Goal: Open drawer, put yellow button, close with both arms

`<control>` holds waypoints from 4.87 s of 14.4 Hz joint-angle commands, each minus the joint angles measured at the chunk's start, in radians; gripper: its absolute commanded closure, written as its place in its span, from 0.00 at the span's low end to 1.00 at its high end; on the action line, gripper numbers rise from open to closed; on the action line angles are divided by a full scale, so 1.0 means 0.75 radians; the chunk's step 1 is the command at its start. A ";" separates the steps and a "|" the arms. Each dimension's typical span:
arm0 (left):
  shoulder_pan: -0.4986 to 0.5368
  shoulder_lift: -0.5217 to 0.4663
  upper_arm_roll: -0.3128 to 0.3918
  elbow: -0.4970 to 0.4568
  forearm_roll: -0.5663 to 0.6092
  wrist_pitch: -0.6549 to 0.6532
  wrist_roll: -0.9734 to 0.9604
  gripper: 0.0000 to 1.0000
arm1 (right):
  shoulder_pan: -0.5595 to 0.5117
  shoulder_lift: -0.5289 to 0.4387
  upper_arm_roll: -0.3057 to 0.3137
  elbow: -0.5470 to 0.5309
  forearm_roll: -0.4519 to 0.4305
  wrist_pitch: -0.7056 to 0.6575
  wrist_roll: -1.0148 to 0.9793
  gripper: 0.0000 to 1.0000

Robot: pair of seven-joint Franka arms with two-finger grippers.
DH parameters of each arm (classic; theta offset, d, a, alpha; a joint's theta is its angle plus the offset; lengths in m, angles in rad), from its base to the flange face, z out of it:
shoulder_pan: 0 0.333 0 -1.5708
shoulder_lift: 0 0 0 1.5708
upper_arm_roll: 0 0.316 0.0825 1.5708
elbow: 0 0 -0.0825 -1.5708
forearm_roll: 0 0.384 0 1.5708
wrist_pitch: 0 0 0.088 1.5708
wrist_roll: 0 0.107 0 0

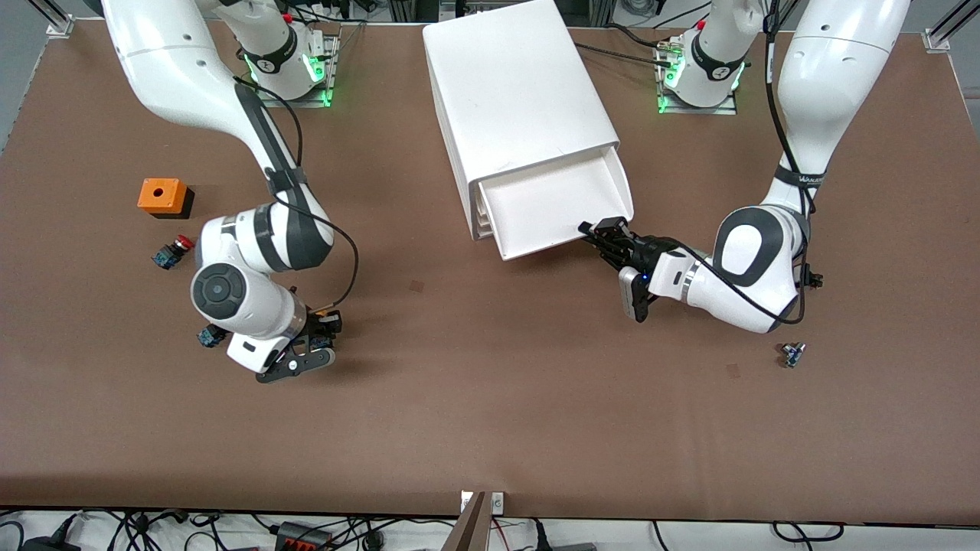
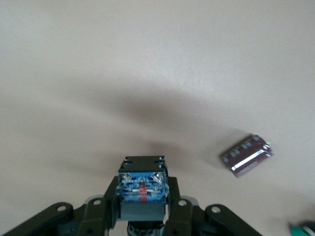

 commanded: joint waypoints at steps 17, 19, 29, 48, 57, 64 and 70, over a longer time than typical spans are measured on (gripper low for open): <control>0.024 -0.167 -0.014 0.393 1.079 -0.143 -0.982 0.00 | 0.456 -0.077 -0.011 0.520 0.093 -0.253 0.420 1.00; -0.001 -0.169 -0.008 0.421 1.231 -0.145 -0.992 0.00 | 0.513 -0.073 -0.015 0.520 0.091 -0.249 0.477 1.00; 0.099 -0.122 0.016 0.450 1.123 -0.104 -1.356 0.00 | 0.763 0.041 -0.017 0.522 0.035 -0.172 0.895 1.00; 0.114 -0.145 -0.004 0.434 1.074 -0.170 -1.397 0.00 | 0.818 0.111 -0.003 0.520 0.043 -0.208 0.942 1.00; 0.112 -0.145 -0.004 0.434 1.076 -0.166 -1.428 0.00 | 0.818 0.119 -0.007 0.524 0.044 -0.196 1.001 0.00; 0.057 -0.157 -0.010 0.438 1.072 -0.137 -1.534 0.00 | 0.684 0.072 -0.007 0.692 0.046 -0.280 1.022 0.00; -0.068 -0.161 -0.010 0.393 1.072 0.041 -1.759 0.00 | 0.439 -0.009 -0.087 0.658 0.029 -0.416 0.740 0.00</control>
